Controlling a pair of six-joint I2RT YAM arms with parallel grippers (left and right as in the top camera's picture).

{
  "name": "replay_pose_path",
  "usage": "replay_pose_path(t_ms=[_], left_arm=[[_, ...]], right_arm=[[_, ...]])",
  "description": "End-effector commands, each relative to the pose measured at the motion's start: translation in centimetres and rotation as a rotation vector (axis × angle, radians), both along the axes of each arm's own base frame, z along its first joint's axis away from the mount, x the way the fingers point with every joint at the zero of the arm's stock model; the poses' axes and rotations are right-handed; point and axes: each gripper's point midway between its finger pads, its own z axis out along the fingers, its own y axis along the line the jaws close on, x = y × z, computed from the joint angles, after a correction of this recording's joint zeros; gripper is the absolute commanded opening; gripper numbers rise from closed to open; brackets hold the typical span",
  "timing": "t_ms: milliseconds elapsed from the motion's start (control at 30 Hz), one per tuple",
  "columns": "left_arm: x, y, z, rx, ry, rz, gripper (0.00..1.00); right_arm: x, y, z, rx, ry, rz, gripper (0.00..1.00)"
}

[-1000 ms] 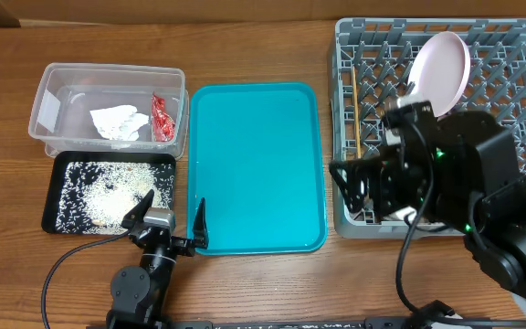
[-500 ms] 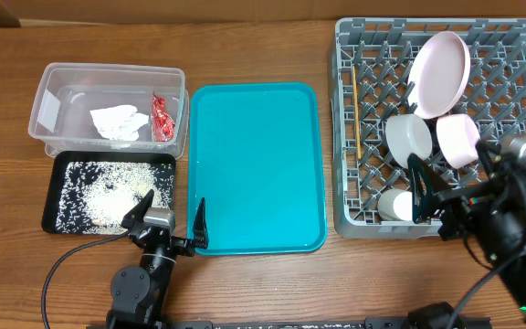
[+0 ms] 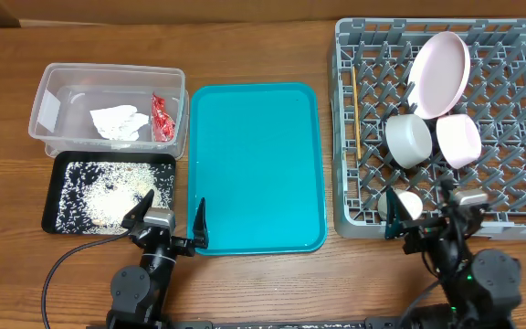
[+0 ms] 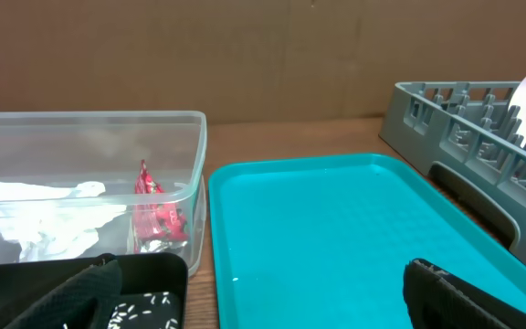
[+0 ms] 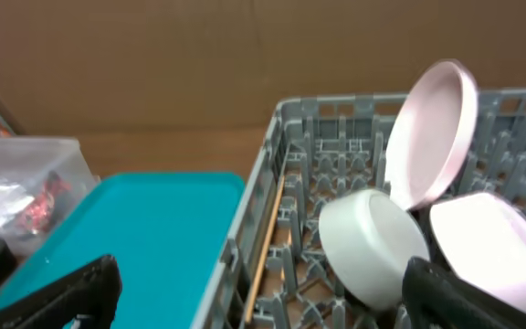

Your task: Sort waste into correct bins and load items into the dishwasher

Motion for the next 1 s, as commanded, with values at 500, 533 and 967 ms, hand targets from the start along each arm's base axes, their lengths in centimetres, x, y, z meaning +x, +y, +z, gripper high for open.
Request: replay_pose_path(t_ms=[500,533,967], left_arm=[[0.0,0.1,0.0,-0.009,-0.005,0.004,1.0],[0.0,0.1,0.0,-0.009,-0.005,0.004,1.0],[0.0,0.1,0.0,-0.009,-0.005,0.004,1.0]], right_arm=[[1.8,-0.2,-6.2,0.017,-0.176,-0.021,1.0],[1.8,-0.2,-6.2,0.017,-0.177,-0.021,1.0],[1.8,-0.2,-6.2,0.017,-0.177,-0.021,1.0]])
